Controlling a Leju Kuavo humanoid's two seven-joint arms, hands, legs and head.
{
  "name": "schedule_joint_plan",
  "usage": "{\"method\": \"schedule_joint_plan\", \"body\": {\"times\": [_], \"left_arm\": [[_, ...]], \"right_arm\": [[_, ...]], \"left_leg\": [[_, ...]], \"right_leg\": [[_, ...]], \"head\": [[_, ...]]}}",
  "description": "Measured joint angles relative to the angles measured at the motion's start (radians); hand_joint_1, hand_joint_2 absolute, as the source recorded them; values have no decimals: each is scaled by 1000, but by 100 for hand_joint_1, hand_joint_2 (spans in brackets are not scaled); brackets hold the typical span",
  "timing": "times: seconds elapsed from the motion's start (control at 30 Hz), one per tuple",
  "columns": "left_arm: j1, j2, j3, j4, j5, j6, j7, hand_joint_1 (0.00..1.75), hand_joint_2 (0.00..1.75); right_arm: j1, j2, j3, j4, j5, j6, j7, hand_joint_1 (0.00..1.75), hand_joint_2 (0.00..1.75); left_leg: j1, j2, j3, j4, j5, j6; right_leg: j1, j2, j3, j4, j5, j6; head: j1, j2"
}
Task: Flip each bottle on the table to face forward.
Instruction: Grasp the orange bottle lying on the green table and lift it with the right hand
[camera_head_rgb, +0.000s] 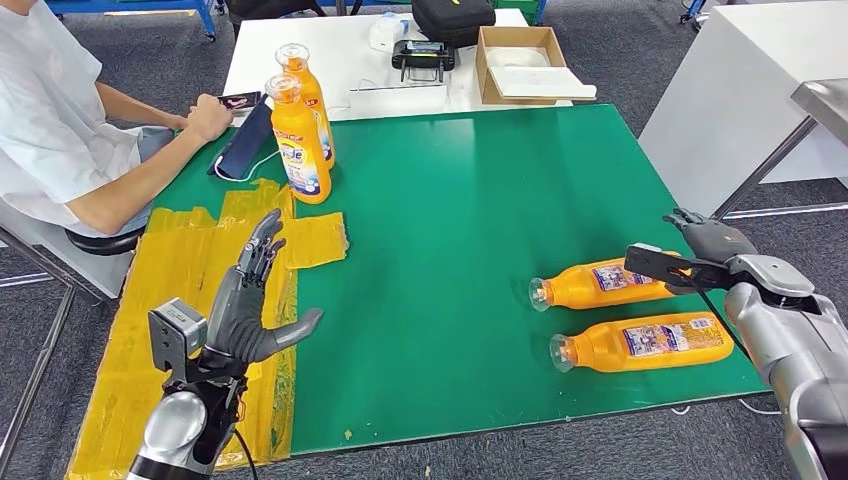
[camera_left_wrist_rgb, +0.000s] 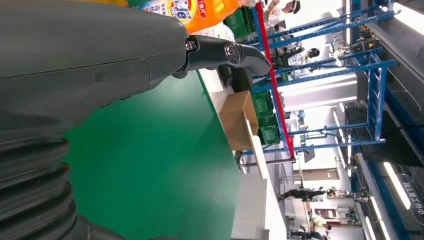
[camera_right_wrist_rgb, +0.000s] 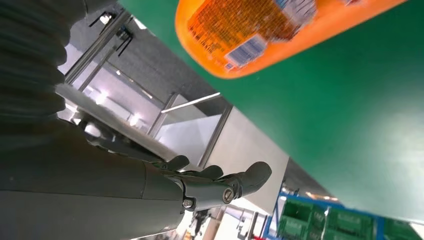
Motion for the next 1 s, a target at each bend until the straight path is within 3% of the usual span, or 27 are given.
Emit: {"method": "schedule_joint_plan", "body": {"times": [0.53,1.0], "left_arm": [[-19,0,-21,31,17,0,6,0,175],[-19,0,-25,36,21,0,8,0,175]], "right_arm": [[-14,98,77,91,-2,-29,-22,0,175],[-12,120,96,112,-2,-38,-24,0,175]], "left_leg": [[0,0,0,0,0,0],[0,0,0,0,0,0]], "right_leg": [[0,0,0,0,0,0],[0,0,0,0,0,0]], "head": [[0,0],[0,0]]}}
